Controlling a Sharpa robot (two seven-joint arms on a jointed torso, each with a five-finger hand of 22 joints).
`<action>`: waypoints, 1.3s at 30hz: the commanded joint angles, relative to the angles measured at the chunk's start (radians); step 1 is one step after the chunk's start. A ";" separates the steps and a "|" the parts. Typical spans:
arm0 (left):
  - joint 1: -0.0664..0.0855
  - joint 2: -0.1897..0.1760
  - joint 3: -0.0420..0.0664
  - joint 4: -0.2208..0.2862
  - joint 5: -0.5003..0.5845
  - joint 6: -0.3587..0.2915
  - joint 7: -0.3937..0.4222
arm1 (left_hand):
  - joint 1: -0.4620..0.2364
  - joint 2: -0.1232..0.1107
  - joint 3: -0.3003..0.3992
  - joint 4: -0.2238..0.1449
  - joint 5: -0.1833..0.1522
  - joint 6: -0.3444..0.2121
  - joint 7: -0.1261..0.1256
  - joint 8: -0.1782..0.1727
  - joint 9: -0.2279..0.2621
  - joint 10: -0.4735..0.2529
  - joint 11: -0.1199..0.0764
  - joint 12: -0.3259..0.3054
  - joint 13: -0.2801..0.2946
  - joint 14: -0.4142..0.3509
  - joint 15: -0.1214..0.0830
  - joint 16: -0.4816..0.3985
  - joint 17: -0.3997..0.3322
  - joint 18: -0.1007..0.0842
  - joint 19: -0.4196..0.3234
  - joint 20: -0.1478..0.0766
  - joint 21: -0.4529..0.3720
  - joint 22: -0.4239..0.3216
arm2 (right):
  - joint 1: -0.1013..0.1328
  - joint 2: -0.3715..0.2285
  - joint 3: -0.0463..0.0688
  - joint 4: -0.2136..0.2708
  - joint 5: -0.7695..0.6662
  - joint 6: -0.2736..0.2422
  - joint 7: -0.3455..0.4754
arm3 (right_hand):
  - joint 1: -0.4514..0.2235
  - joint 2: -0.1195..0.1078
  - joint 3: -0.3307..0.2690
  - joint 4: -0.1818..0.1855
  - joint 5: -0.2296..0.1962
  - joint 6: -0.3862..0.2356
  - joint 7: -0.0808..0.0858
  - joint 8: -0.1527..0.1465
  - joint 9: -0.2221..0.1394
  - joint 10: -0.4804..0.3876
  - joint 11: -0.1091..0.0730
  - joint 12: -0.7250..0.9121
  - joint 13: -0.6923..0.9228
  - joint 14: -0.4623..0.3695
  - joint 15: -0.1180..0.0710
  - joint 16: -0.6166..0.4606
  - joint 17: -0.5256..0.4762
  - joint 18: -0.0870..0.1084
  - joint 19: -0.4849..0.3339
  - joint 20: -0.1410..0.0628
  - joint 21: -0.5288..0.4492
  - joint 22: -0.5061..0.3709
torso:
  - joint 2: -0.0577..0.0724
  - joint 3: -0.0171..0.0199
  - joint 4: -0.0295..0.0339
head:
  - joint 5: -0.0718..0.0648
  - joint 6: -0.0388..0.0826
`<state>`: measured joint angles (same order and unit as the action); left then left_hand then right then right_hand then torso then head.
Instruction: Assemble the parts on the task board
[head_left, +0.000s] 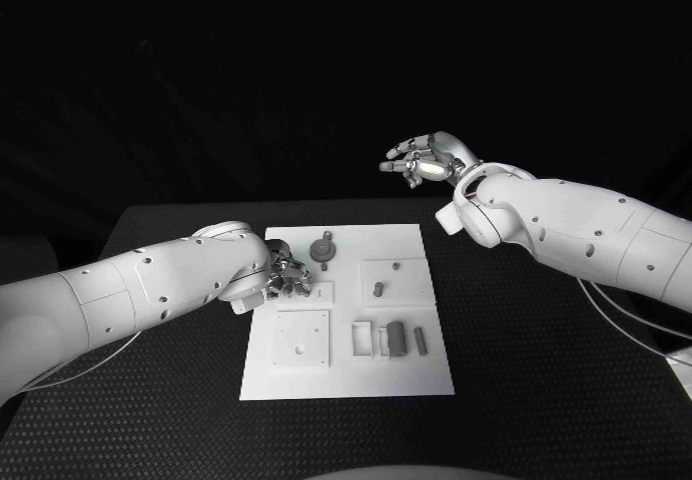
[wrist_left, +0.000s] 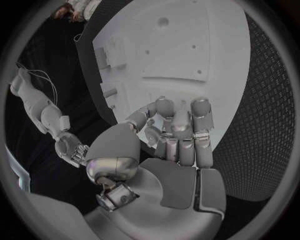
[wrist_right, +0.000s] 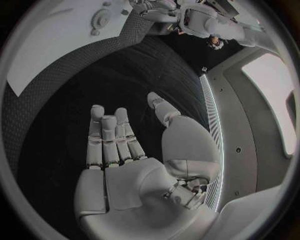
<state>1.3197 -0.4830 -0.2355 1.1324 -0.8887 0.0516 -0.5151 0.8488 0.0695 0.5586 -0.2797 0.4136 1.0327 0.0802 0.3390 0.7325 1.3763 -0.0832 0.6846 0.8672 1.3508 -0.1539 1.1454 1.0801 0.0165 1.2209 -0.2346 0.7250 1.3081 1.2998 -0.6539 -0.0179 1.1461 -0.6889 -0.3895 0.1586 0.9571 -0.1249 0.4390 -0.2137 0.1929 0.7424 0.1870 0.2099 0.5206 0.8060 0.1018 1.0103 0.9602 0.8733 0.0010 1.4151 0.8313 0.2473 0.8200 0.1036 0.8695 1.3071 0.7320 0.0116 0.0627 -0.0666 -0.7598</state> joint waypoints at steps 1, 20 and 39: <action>-0.003 0.000 -0.002 0.001 -0.004 0.026 -0.010 | 0.008 -0.001 0.009 -0.005 0.004 0.124 -0.057 0.007 0.033 0.004 -0.002 0.005 -0.002 -0.004 -0.035 0.006 -0.003 0.026 0.013 -0.039 0.004 0.021 | 0.000 0.001 0.001 0.001 -0.002 0.015 0.005 | 0.000 0.011 -0.003 -0.001 -0.003 0.000 0.025 0.004 -0.001 -0.008 0.000 0.003 -0.001 -0.001 -0.003 0.006 -0.001 0.014 0.000 0.010 -0.004 0.001 | 0.000 0.0001 0.0003 | 0.000 -0.002; -0.003 -0.002 -0.002 0.000 -0.004 0.043 -0.014 | 0.007 -0.001 0.008 -0.005 0.007 0.131 -0.059 0.010 0.043 0.006 -0.004 0.006 -0.005 -0.008 -0.036 0.018 -0.014 0.025 0.012 -0.039 0.005 0.020 | 0.000 0.000 0.001 0.001 -0.002 0.018 0.005 | -0.001 0.012 -0.004 -0.003 -0.003 0.000 0.025 0.005 -0.002 -0.009 0.001 0.005 -0.003 -0.001 -0.003 0.006 -0.003 0.014 0.000 0.010 -0.004 0.002 | 0.000 -0.0001 0.0002 | 0.001 -0.003; -0.003 0.013 -0.002 0.001 -0.069 0.042 -0.013 | 0.001 -0.012 0.004 0.000 0.019 0.162 -0.070 0.024 0.069 0.031 -0.013 0.023 -0.009 -0.003 -0.041 0.063 -0.041 0.025 0.022 -0.040 0.012 0.019 | 0.000 0.000 0.001 0.002 -0.002 0.020 0.004 | -0.002 0.013 -0.005 -0.003 -0.003 0.000 0.025 0.005 -0.003 -0.009 0.001 0.006 -0.005 -0.002 -0.003 0.007 -0.004 0.014 0.000 0.010 -0.005 0.002 | 0.000 0.0007 -0.0001 | 0.003 -0.008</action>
<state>1.3191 -0.4742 -0.2360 1.1310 -0.9281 0.0688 -0.5245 0.8445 0.0653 0.5591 -0.2803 0.4294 1.0366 0.0764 0.3570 0.7609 1.4037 -0.0960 0.7030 0.8601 1.3614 -0.1646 1.2054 1.0400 0.0163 1.2281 -0.2487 0.7322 1.3075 1.2998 -0.6542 -0.0180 1.1466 -0.6889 -0.3830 0.1575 0.9532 -0.1209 0.4390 -0.2137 0.1929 0.7438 0.1895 0.2098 0.5190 0.8061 0.1018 1.0103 0.9561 0.8740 0.0020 1.4151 0.8286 0.2473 0.8237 0.1072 0.8695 1.3077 0.7321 0.0122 0.0628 -0.0634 -0.7668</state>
